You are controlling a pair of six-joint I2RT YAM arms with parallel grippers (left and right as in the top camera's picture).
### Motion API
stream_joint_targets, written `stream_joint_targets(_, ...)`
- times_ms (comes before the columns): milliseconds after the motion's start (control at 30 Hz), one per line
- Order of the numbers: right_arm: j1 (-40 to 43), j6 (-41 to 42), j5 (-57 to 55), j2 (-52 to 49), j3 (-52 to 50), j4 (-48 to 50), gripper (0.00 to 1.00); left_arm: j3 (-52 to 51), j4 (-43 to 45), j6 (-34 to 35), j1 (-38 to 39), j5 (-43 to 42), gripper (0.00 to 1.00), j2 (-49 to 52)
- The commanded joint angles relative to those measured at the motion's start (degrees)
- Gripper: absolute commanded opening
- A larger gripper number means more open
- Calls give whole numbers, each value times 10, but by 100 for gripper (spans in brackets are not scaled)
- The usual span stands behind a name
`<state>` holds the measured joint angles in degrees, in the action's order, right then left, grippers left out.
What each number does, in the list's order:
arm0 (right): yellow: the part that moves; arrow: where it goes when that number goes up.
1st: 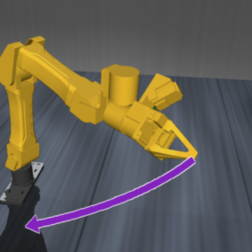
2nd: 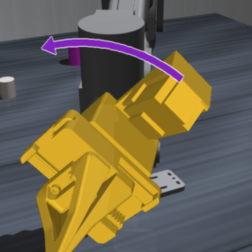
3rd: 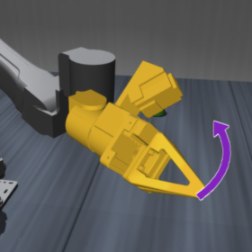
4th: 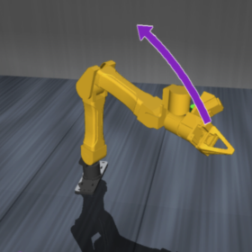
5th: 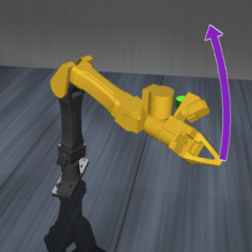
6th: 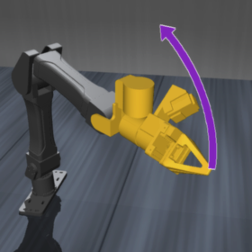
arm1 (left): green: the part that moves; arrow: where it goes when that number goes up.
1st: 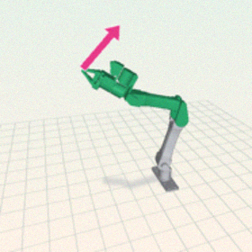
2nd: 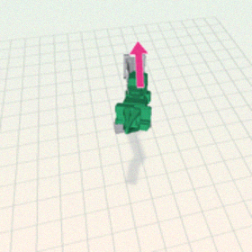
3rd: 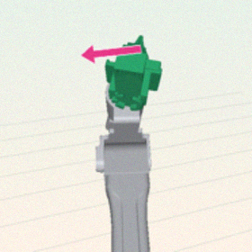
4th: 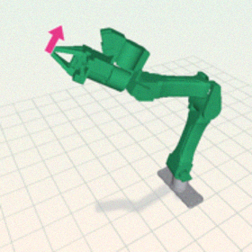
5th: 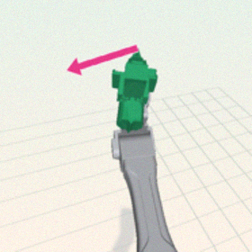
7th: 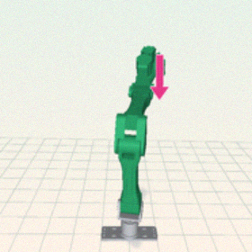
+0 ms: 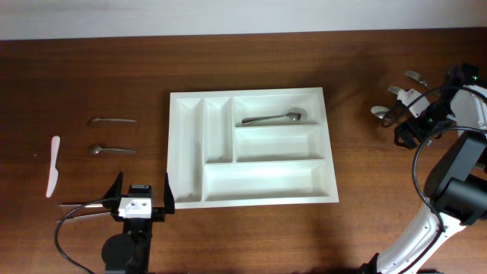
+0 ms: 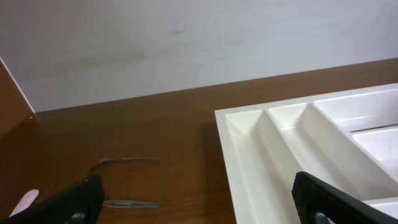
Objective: Pack container
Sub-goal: 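Move the right gripper back over the second silver spoon on the right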
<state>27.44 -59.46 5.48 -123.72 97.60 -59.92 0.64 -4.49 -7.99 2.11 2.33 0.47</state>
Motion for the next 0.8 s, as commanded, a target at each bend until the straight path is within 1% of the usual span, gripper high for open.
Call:
stream_joint_targets(0,0,-18,27,-8,1,4,99,-1,0,-7,-3,6,99,-1)
stream_joint_targets(267,0,-18,14,-33,1,7,99,-1,0,-7,-3,6,99,-1)
stream_joint_targets(767,0,-18,14,-46,1,19,99,-1,11,-7,-3,7,99,-1)
